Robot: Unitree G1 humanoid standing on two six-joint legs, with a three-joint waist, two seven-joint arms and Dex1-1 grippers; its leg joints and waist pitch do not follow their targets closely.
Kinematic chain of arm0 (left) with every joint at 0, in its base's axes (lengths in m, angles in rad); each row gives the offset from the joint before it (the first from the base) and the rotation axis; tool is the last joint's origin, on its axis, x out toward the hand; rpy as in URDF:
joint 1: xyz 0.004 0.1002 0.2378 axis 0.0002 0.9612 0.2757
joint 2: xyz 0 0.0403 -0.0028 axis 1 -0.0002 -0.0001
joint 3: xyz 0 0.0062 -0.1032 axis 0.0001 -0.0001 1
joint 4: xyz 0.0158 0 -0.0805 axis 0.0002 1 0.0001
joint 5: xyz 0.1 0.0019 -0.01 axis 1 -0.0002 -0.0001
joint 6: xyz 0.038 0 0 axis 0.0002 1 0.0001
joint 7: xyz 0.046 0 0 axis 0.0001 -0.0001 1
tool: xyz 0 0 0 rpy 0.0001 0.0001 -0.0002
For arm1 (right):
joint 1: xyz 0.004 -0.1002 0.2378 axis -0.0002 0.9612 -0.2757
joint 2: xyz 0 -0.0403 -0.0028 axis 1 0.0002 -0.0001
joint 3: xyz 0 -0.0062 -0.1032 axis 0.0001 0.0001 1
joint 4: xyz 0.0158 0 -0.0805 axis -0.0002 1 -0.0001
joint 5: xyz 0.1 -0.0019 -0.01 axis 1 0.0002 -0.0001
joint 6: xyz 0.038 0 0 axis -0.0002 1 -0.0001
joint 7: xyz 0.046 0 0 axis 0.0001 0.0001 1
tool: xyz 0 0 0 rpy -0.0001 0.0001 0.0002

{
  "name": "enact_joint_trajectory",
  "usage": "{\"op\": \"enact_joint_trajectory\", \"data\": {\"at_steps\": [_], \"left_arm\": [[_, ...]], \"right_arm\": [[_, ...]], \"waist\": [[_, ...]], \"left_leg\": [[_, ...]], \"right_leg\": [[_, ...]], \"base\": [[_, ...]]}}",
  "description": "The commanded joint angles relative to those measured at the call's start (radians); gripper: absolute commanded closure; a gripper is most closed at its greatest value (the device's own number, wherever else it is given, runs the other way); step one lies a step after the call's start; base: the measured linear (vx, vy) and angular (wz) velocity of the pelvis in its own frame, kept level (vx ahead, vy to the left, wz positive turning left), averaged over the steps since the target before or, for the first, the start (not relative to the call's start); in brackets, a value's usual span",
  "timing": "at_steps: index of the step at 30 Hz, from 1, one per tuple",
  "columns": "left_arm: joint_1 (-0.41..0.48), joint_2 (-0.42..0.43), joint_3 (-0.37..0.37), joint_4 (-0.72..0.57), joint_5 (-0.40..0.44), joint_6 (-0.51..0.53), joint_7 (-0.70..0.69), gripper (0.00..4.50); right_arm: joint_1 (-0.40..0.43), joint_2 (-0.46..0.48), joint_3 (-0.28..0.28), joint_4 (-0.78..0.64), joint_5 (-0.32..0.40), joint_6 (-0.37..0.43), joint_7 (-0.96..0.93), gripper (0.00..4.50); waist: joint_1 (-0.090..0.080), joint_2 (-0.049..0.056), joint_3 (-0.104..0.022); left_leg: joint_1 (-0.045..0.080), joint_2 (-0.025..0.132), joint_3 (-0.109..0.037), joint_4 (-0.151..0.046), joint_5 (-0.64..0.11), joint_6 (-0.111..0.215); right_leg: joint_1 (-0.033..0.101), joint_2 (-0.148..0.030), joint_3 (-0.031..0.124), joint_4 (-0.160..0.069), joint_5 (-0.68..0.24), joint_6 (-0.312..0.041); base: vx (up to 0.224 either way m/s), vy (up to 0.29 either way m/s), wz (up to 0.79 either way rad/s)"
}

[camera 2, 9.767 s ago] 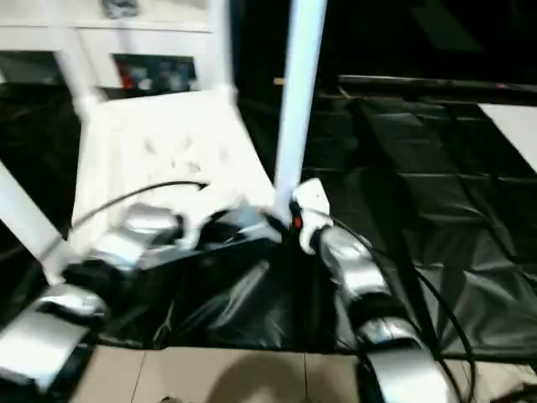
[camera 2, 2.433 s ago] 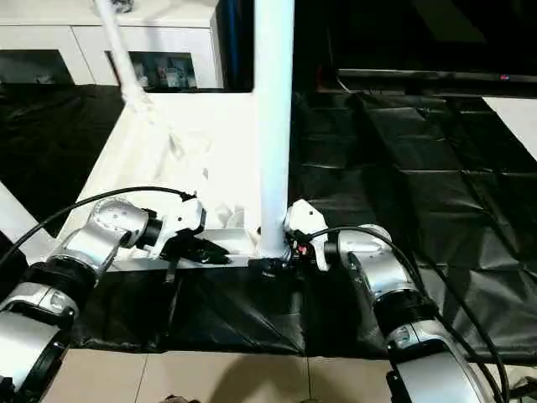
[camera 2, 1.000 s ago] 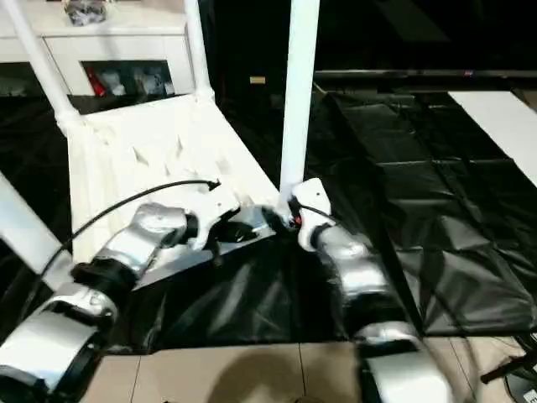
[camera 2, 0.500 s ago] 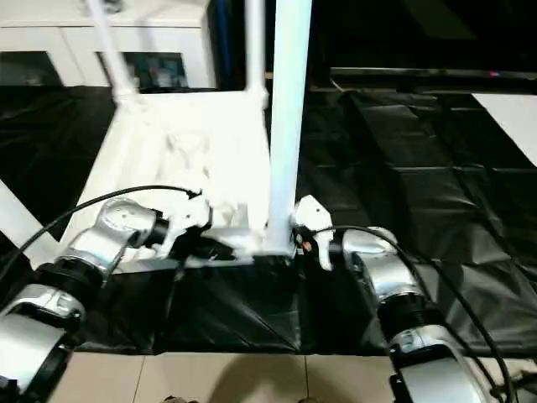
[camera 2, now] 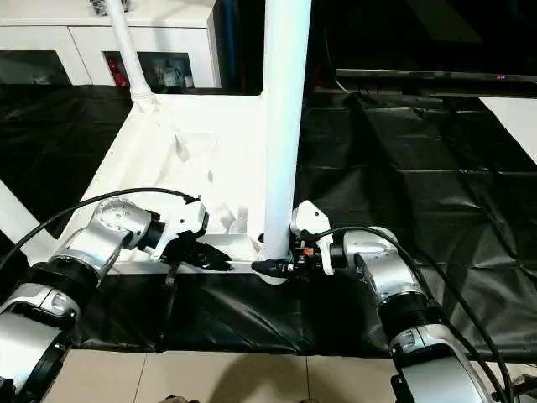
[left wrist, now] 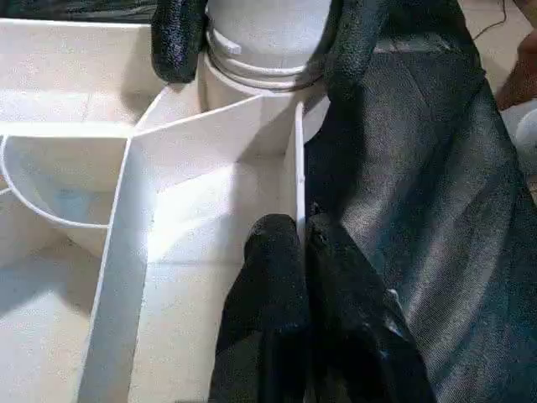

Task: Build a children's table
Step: Rotate leg to tighten

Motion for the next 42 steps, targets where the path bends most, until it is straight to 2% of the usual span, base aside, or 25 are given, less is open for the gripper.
{"op": "enact_joint_trajectory", "data": {"at_steps": [1, 5, 6, 7, 8, 9, 11, 12, 15, 16, 18, 19, 21, 25, 26, 27, 30, 32, 33, 34, 35, 38, 39, 41, 42], "left_arm": [[0.005, -0.007, -0.024, 0.016, 0.012, 0.007, 0.008, 4.50], [0.003, -0.030, -0.001, 0.016, 0.015, 0.049, 0.104, 4.50], [-0.003, -0.047, 0.011, 0.019, 0.020, 0.074, 0.167, 4.50], [-0.003, -0.049, 0.012, 0.019, 0.020, 0.076, 0.173, 4.50], [-0.006, -0.067, 0.019, 0.016, 0.026, 0.096, 0.229, 4.50], [-0.006, -0.103, 0.029, 0.003, 0.028, 0.127, 0.300, 4.50], [-0.005, -0.124, 0.035, -0.005, 0.026, 0.144, 0.336, 4.50], [0.002, -0.165, 0.031, -0.026, 0.026, 0.168, 0.371, 4.50], [0.010, -0.212, 0.021, -0.042, 0.030, 0.194, 0.406, 4.50], [0.013, -0.233, 0.015, -0.045, 0.030, 0.200, 0.416, 4.50], [0.014, -0.263, 0.011, -0.046, 0.027, 0.206, 0.429, 4.50], [0.014, -0.269, 0.009, -0.047, 0.026, 0.207, 0.432, 4.50], [0.011, -0.291, 0.003, -0.051, 0.023, 0.218, 0.446, 4.50], [0.007, -0.278, 0.009, -0.047, 0.023, 0.214, 0.447, 4.50], [0.007, -0.268, 0.012, -0.048, 0.027, 0.213, 0.448, 4.50], [0.008, -0.255, 0.014, -0.049, 0.028, 0.205, 0.443, 4.50], [0.016, -0.219, 0.012, -0.059, 0.031, 0.189, 0.410, 4.50], [0.019, -0.209, 0.011, -0.060, 0.030, 0.181, 0.395, 4.50], [0.024, -0.179, 0.009, -0.060, 0.025, 0.157, 0.344, 4.50], [0.025, -0.171, 0.009, -0.059, 0.022, 0.149, 0.327, 4.50], [0.028, -0.145, 0.008, -0.058, 0.016, 0.119, 0.275, 4.50], [0.033, -0.117, 0.006, -0.063, 0.001, 0.094, 0.196, 4.50], [0.035, -0.099, 0.002, -0.064, -0.004, 0.084, 0.152, 4.50], [0.034, -0.085, -0.003, -0.062, -0.002, 0.076, 0.128, 4.50], [0.031, -0.070, -0.010, -0.054, 0.004, 0.063, 0.113, 4.50]], "right_arm": [[0.017, 0.014, 0.017, -0.028, 0.019, 0.024, 0.025, 1.86], [0.030, 0.037, -0.019, -0.041, 0.028, 0.044, -0.071, 1.87], [0.030, 0.058, -0.042, -0.027, 0.007, 0.038, -0.178, 1.87], [0.030, 0.059, -0.044, -0.026, 0.005, 0.037, -0.187, 1.87], [0.029, 0.080, -0.063, -0.010, -0.016, 0.035, -0.293, 1.87], [0.026, 0.115, -0.086, 0.014, -0.040, 0.049, -0.440, 1.87], [0.026, 0.134, -0.096, 0.022, -0.050, 0.057, -0.506, 1.87], [0.021, 0.177, -0.115, 0.043, -0.060, 0.087, -0.631, 1.87], [0.012, 0.230, -0.123, 0.063, -0.068, 0.087, -0.725, 1.87], [0.000, 0.252, -0.118, 0.083, -0.085, 0.079, -0.780, 1.87], [-0.021, 0.284, -0.107, 0.111, -0.102, 0.060, -0.829, 1.87], [-0.026, 0.292, -0.107, 0.117, -0.103, 0.056, -0.838, 1.87], [-0.056, 0.329, -0.108, 0.132, -0.114, 0.029, -0.898, 1.31], [-0.058, 0.313, -0.104, 0.116, -0.126, 0.019, -0.887, 0.97], [-0.055, 0.300, -0.106, 0.109, -0.126, 0.018, -0.874, 0.84], [-0.052, 0.281, -0.106, 0.102, -0.130, 0.011, -0.857, 0.72], [-0.048, 0.221, -0.105, 0.103, -0.120, -0.013, -0.765, 0.60], [-0.045, 0.204, -0.101, 0.099, -0.113, -0.019, -0.723, 0.60], [-0.031, 0.154, -0.080, 0.075, -0.096, -0.035, -0.581, 0.60], [-0.025, 0.139, -0.072, 0.062, -0.089, -0.038, -0.534, 0.60], [-0.006, 0.098, -0.048, 0.023, -0.067, -0.041, -0.399, 0.60], [0.013, 0.060, -0.031, -0.023, -0.036, -0.024, -0.260, 0.60], [0.015, 0.043, -0.026, -0.039, -0.017, -0.009, -0.197, 0.60], [0.014, 0.031, -0.021, -0.045, -0.007, -0.001, -0.158, 0.97], [0.009, 0.018, -0.013, -0.045, -0.001, 0.001, -0.117, 1.00]], "waist": [[-0.001, -0.011, -0.068], [0.002, -0.009, -0.063], [0.001, -0.011, -0.058], [0.001, -0.011, -0.058], [-0.003, -0.011, -0.055], [-0.015, -0.010, -0.052], [-0.026, -0.013, -0.049], [-0.028, -0.017, -0.049], [-0.050, -0.012, -0.051], [-0.055, -0.003, -0.052], [-0.065, -0.007, -0.052], [-0.068, -0.003, -0.052], [-0.074, -0.005, -0.051], [-0.073, -0.008, -0.054], [-0.069, -0.007, -0.057], [-0.068, -0.009, -0.057], [-0.066, -0.008, -0.061], [-0.063, -0.011, -0.062], [-0.060, -0.012, -0.063], [-0.060, -0.012, -0.063], [-0.053, -0.013, -0.064], [-0.035, -0.011, -0.068], [-0.031, -0.015, -0.068], [-0.026, -0.012, -0.067], [-0.023, -0.011, -0.065]], "left_leg": [[0.020, 0.022, 0.000, -0.056, -0.184, 0.110], [0.022, 0.024, 0.000, -0.060, -0.221, 0.092], [0.023, 0.024, -0.002, -0.065, -0.271, 0.064], [0.023, 0.024, -0.002, -0.065, -0.271, 0.064], [0.023, 0.022, -0.005, -0.069, -0.311, 0.042], [0.026, 0.018, -0.010, -0.072, -0.357, 0.009], [0.027, 0.013, -0.015, -0.073, -0.402, -0.008], [0.026, 0.012, -0.016, -0.074, -0.409, -0.007], [0.025, 0.011, -0.021, -0.077, -0.430, -0.011], [0.021, 0.010, -0.022, -0.078, -0.434, -0.006], [0.026, 0.009, -0.020, -0.075, -0.455, -0.004], [0.027, 0.008, -0.019, -0.074, -0.461, -0.002], [0.024, 0.007, -0.019, -0.074, -0.467, 0.004], [0.024, 0.009, -0.017, -0.073, -0.450, 0.014], [0.026, 0.010, -0.014, -0.072, -0.433, 0.020], [0.021, 0.011, -0.014, -0.072, -0.413, 0.026], [0.017, 0.011, -0.010, -0.069, -0.362, 0.046], [0.016, 0.011, -0.008, -0.065, -0.340, 0.067], [0.016, 0.010, -0.006, -0.062, -0.318, 0.082], [0.016, 0.010, -0.006, -0.062, -0.318, 0.082], [0.015, 0.012, -0.004, -0.059, -0.292, 0.109], [0.013, 0.019, -0.001, -0.054, -0.215, 0.138], [0.014, 0.020, 0.000, -0.053, -0.200, 0.142], [0.016, 0.021, 0.000, -0.054, -0.200, 0.140], [0.019, 0.022, -0.001, -0.058, -0.218, 0.126]], "right_leg": [[0.051, -0.025, 0.026, -0.041, -0.093, -0.279], [0.048, -0.025, 0.027, -0.048, -0.141, -0.272], [0.045, -0.026, 0.027, -0.055, -0.226, -0.250], [0.045, -0.026, 0.027, -0.055, -0.226, -0.250], [0.043, -0.028, 0.028, -0.060, -0.293, -0.229], [0.037, -0.029, 0.028, -0.069, -0.384, -0.195], [0.034, -0.027, 0.026, -0.079, -0.471, -0.158], [0.034, -0.028, 0.025, -0.083, -0.489, -0.148], [0.032, -0.026, 0.022, -0.087, -0.488, -0.134], [0.034, -0.025, 0.021, -0.087, -0.465, -0.138], [0.027, -0.023, 0.021, -0.090, -0.449, -0.148], [0.026, -0.021, 0.021, -0.090, -0.442, -0.153], [0.027, -0.022, 0.020, -0.090, -0.447, -0.156], [0.029, -0.021, 0.023, -0.088, -0.407, -0.165], [0.028, -0.021, 0.025, -0.086, -0.369, -0.178], [0.033, -0.020, 0.026, -0.080, -0.329, -0.190], [0.040, -0.022, 0.027, -0.072, -0.258, -0.212], [0.044, -0.022, 0.026, -0.071, -0.233, -0.220], [0.047, -0.022, 0.025, -0.070, -0.211, -0.232], [0.047, -0.022, 0.025, -0.070, -0.211, -0.232], [0.051, -0.021, 0.024, -0.066, -0.178, -0.243], [0.056, -0.022, 0.023, -0.051, -0.086, -0.268], [0.055, -0.021, 0.023, -0.047, -0.072, -0.276], [0.053, -0.023, 0.023, -0.047, -0.081, -0.282], [0.051, -0.022, 0.023, -0.050, -0.118, -0.278]], "base": [[0.000, 0.000, 0.00], [0.000, 0.000, 0.00], [0.000, 0.000, 0.00], [0.000, 0.000, 0.00], [0.000, 0.000, 0.00], [0.000, 0.000, 0.00], [0.000, 0.000, 0.00], [0.000, 0.000, 0.00], [0.000, 0.000, 0.00], [0.000, 0.000, 0.00], [0.000, 0.000, 0.00], [0.000, 0.000, 0.00], [0.000, 0.000, 0.00], [0.000, 0.000, 0.00], [0.000, 0.000, 0.00], [0.000, 0.000, 0.00], [0.000, 0.000, 0.00], [0.000, 0.000, 0.00], [0.000, 0.000, 0.00], [0.000, 0.000, 0.00], [0.000, 0.000, 0.00], [0.000, 0.000, 0.00], [0.000, 0.000, 0.00], [0.000, 0.000, 0.00], [0.000, 0.000, 0.00]]}}
